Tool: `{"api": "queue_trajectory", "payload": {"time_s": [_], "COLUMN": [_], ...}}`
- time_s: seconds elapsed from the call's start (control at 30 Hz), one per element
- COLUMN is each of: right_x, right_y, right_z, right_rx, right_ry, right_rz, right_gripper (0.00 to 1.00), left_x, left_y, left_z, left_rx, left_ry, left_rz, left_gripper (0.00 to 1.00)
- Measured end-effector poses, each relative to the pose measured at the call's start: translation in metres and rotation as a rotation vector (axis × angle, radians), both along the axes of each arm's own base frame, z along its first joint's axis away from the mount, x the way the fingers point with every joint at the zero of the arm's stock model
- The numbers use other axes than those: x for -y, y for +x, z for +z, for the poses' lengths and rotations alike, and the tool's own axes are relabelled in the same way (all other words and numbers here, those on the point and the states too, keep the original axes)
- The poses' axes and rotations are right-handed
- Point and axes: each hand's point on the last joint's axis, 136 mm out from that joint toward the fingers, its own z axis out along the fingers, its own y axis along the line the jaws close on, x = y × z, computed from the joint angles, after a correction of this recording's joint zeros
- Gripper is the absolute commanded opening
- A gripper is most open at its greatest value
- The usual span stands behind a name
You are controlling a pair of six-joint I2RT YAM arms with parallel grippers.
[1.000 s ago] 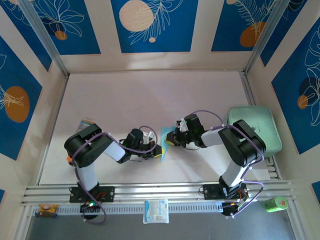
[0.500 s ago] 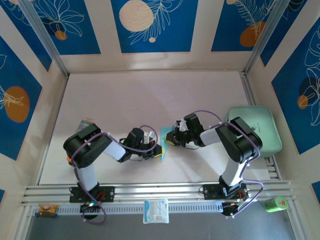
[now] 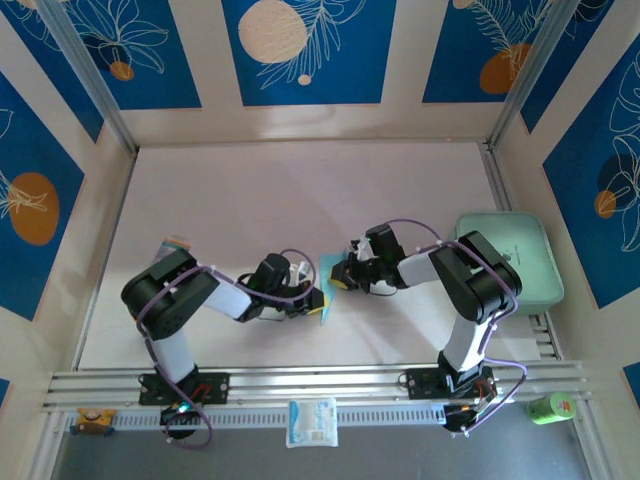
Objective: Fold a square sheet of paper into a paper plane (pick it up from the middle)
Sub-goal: Fold the wing for the fifth time at the center of the table.
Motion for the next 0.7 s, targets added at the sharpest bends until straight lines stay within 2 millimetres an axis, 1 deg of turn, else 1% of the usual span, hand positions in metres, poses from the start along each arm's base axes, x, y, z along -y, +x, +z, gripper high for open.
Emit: {"api": "queue_trajectory", "payload": {"time_s": [0.07,0.27,0.47,0.6,0.67,0.7], "right_x": [0.000,-0.001,-0.001,-0.002,-0.002,-0.002], "right_y": [0.001,0.000,0.000,-0.001,-0.001,-0.001], "right_z": [0.000,-0.001,-0.003,-0.004,-0.005,-0.005], "right_rx": [-0.012,-0.045,-0.061,-0.064,-0.063,-0.063], "right_ry": [-0.011,-0.046,-0.087,-0.118,-0.136,-0.144], "right_rz": [-0.001,0.002,0.004,0.009,0.012,0.013], "right_gripper": [0.09,0.08,0.08,0.08,0.08,0.08], "left_x": [-0.001,0.000,-0.003,-0.003,-0.003,-0.003], "left_y": [-0.001,-0.005,-0.011,-0.012,-0.013,-0.013], "left_z": [0.001,0.001,-0.003,-0.004,-0.004,-0.004], "left_rx": [0.008,0.022,0.032,0.040,0.041,0.042], "left_ry": [0.021,0.081,0.142,0.150,0.151,0.152], "left_rz": [-0.012,-0.060,-0.098,-0.111,-0.116,-0.118], "left_gripper": [0.16,0.17,0.11,0.07,0.02,0.02]}}
